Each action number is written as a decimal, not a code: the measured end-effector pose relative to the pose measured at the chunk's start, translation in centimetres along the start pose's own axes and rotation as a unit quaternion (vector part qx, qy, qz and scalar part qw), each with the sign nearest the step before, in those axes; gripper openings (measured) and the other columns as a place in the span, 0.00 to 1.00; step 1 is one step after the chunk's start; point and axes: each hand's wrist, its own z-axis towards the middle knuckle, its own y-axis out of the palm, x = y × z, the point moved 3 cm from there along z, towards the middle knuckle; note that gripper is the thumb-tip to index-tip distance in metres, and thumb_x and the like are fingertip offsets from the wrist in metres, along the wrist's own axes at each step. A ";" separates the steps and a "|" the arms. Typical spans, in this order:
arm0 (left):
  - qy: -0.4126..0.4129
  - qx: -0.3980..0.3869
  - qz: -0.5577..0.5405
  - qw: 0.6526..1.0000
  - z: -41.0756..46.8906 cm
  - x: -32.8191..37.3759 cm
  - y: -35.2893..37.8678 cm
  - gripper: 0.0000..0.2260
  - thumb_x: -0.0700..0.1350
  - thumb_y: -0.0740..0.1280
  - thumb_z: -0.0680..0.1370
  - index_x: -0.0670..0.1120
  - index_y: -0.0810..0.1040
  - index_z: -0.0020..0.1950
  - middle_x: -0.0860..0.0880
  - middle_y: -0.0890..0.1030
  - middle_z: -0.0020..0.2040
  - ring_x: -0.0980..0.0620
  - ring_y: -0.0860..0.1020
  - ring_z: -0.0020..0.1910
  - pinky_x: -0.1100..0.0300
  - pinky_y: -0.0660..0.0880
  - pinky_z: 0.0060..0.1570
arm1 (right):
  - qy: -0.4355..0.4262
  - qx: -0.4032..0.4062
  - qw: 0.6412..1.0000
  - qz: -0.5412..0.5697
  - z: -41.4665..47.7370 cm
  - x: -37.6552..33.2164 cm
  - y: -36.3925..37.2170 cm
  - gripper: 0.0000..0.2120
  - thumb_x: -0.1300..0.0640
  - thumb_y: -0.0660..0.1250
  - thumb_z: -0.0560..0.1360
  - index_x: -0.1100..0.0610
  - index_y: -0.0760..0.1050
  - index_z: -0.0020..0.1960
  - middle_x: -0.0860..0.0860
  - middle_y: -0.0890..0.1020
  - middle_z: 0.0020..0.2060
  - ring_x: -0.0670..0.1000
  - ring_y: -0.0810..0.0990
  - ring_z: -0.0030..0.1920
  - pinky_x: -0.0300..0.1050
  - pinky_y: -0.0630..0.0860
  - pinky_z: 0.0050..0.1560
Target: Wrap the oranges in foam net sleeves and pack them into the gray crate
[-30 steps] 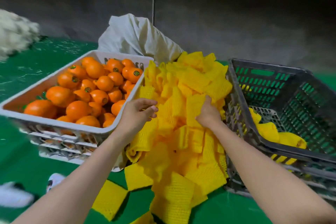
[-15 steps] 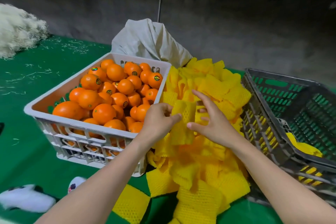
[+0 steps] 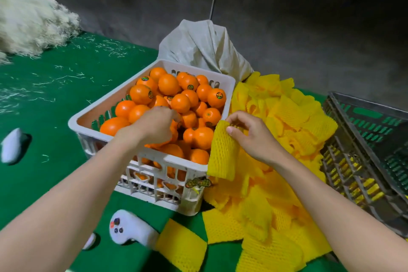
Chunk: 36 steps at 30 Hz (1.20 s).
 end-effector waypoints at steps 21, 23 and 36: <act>0.057 -0.034 -0.620 0.782 -0.5 4.7 -0.7 0.28 0.30 0.70 0.70 0.58 0.74 0.61 0.51 0.72 0.64 0.52 0.81 0.54 0.53 0.81 0.45 | 0.124 0.059 0.954 0.266 -2.1 0.5 -2.6 0.04 0.60 0.59 0.63 0.55 0.70 0.37 0.50 0.69 0.32 0.45 0.66 0.33 0.40 0.62 0.34; 0.049 -0.065 -0.681 0.728 -0.5 7.0 0.1 0.30 0.27 0.69 0.68 0.56 0.73 0.62 0.46 0.72 0.66 0.45 0.80 0.55 0.50 0.80 0.48 | 0.129 0.053 0.941 0.307 -2.7 0.4 -3.0 0.05 0.61 0.59 0.62 0.56 0.70 0.37 0.49 0.70 0.30 0.44 0.67 0.31 0.38 0.63 0.33; -0.071 -0.058 -0.853 0.514 -0.6 19.3 4.8 0.12 0.36 0.63 0.76 0.49 0.77 0.55 0.44 0.83 0.36 0.47 0.81 0.32 0.57 0.78 0.30 | 0.129 0.050 0.947 0.291 -7.8 1.9 -5.6 0.04 0.64 0.60 0.65 0.56 0.69 0.36 0.47 0.69 0.26 0.41 0.64 0.27 0.37 0.60 0.29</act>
